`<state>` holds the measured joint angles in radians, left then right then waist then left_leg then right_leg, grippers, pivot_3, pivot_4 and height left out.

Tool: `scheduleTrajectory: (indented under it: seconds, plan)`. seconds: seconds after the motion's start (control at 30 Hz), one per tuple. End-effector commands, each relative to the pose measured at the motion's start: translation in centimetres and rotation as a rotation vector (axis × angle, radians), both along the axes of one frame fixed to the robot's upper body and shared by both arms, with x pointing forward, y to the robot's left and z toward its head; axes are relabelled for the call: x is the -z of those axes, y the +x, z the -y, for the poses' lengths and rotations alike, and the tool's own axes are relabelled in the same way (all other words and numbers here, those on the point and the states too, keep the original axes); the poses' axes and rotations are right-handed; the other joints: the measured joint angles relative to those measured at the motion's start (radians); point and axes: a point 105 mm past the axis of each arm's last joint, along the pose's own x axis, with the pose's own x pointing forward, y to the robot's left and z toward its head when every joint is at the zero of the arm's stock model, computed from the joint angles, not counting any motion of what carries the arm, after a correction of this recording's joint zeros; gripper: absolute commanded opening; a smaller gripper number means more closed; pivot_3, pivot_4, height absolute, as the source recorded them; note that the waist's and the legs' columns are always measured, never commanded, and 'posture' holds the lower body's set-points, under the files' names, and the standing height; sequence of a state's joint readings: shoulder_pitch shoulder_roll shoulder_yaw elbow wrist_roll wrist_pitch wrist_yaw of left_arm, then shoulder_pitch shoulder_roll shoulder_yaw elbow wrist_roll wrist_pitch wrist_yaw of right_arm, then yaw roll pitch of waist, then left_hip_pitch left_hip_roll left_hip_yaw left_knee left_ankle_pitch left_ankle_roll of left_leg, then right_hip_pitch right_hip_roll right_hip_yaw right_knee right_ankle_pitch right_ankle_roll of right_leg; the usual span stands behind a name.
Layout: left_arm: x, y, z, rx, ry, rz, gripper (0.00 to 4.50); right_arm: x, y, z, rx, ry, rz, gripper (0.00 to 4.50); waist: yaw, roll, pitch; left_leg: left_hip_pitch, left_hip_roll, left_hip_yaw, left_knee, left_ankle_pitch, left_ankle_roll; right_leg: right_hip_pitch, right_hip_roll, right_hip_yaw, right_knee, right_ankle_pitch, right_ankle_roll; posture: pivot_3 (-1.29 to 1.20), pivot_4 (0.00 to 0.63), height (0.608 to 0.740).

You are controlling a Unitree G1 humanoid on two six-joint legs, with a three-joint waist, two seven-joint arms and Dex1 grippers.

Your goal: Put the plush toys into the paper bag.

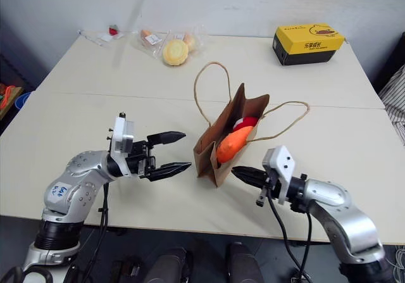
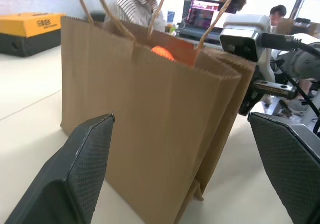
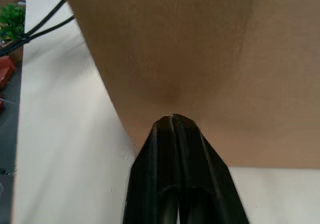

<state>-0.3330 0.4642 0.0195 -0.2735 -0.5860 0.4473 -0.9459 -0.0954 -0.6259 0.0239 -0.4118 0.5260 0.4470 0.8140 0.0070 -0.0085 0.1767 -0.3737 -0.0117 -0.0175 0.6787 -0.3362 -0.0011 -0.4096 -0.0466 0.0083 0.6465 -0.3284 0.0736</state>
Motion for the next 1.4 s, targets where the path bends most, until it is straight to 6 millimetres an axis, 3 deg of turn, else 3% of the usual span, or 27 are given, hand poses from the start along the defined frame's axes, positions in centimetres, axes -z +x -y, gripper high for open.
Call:
scheduleTrajectory:
  seconds: [0.03, 0.3, 0.6, 0.87, 0.97, 1.07, 1.23, 1.37, 1.4]
  plan:
    - [-0.4, -0.9, 1.0, 0.005, -0.003, 0.053, 4.50, -0.8, 0.6, -1.2, -0.022, -0.001, 0.065, 0.02, -0.004, 0.000, 0.000, 0.000, 0.000, 0.000, 0.000, 0.000, 0.000, 0.000, 0.000, 0.000, 0.000, 0.000, 0.000, 0.00, 0.150, 0.740]
    - [0.8, 0.3, 1.9, -0.078, 0.006, 0.069, 4.50, -0.9, 1.0, -3.3, -0.051, 0.019, 0.088, 0.02, -0.007, 0.000, 0.000, 0.000, 0.000, 0.000, -0.001, 0.000, 0.000, 0.000, 0.000, 0.000, 0.000, 0.000, 0.000, 0.00, 0.150, 0.740]
    - [0.6, 1.6, 2.6, -0.140, -0.034, 0.075, 4.50, -0.6, 1.9, -5.3, -0.034, 0.012, 0.132, 0.02, -0.008, 0.000, 0.000, 0.000, 0.000, 0.000, -0.001, 0.000, 0.000, 0.000, 0.000, 0.000, 0.001, 0.000, 0.000, 0.00, 0.150, 0.740]
    - [1.1, 2.6, 3.3, -0.200, -0.028, 0.082, 4.50, -0.1, 2.8, -5.6, 0.002, -0.012, 0.159, 0.02, -0.008, 0.000, 0.000, 0.000, 0.000, 0.000, 0.000, 0.000, 0.000, -0.001, 0.001, 0.000, 0.001, 0.000, 0.000, 0.00, 0.150, 0.740]
    - [2.0, 3.6, 2.5, -0.266, 0.008, 0.105, 3.91, -0.3, 2.6, -5.6, 0.002, 0.005, 0.159, 0.00, -0.008, 0.000, 0.000, 0.000, 0.000, 0.000, 0.000, 0.000, 0.000, 0.000, 0.001, 0.000, 0.001, 0.000, 0.000, 0.00, 0.150, 0.740]
    - [2.1, 4.5, 1.8, -0.310, -0.029, 0.110, 2.99, -0.6, 2.0, -5.4, -0.006, 0.040, 0.152, 0.00, -0.008, 0.000, 0.000, 0.001, 0.000, 0.000, 0.000, 0.000, 0.000, -0.001, 0.001, 0.000, 0.001, 0.000, 0.000, 0.00, 0.150, 0.740]
    - [2.3, 4.1, 1.4, -0.211, -0.008, 0.116, 1.41, -1.1, 0.3, -4.1, -0.028, 0.071, 0.159, 0.00, -0.007, 0.000, 0.000, 0.000, 0.000, 0.000, 0.000, 0.000, 0.000, -0.001, 0.001, -0.001, 0.000, 0.000, 0.000, 0.00, 0.150, 0.740]
    - [1.5, 4.7, 0.3, -0.127, -0.016, 0.120, 0.17, -0.9, -0.6, -1.8, 0.007, 0.051, 0.160, 0.00, -0.004, 0.000, 0.000, 0.000, 0.000, 0.000, 0.001, 0.000, 0.000, 0.000, 0.000, -0.001, 0.001, 0.000, 0.000, 0.00, 0.150, 0.740]
    - [1.4, 4.7, 0.0, -0.096, -0.013, 0.122, 0.04, -0.8, -0.9, -1.3, 0.014, 0.039, 0.158, 0.00, -0.004, 0.000, 0.000, 0.000, 0.000, 0.000, 0.001, 0.000, 0.000, 0.000, 0.000, -0.001, 0.001, 0.000, 0.000, 0.00, 0.150, 0.740]
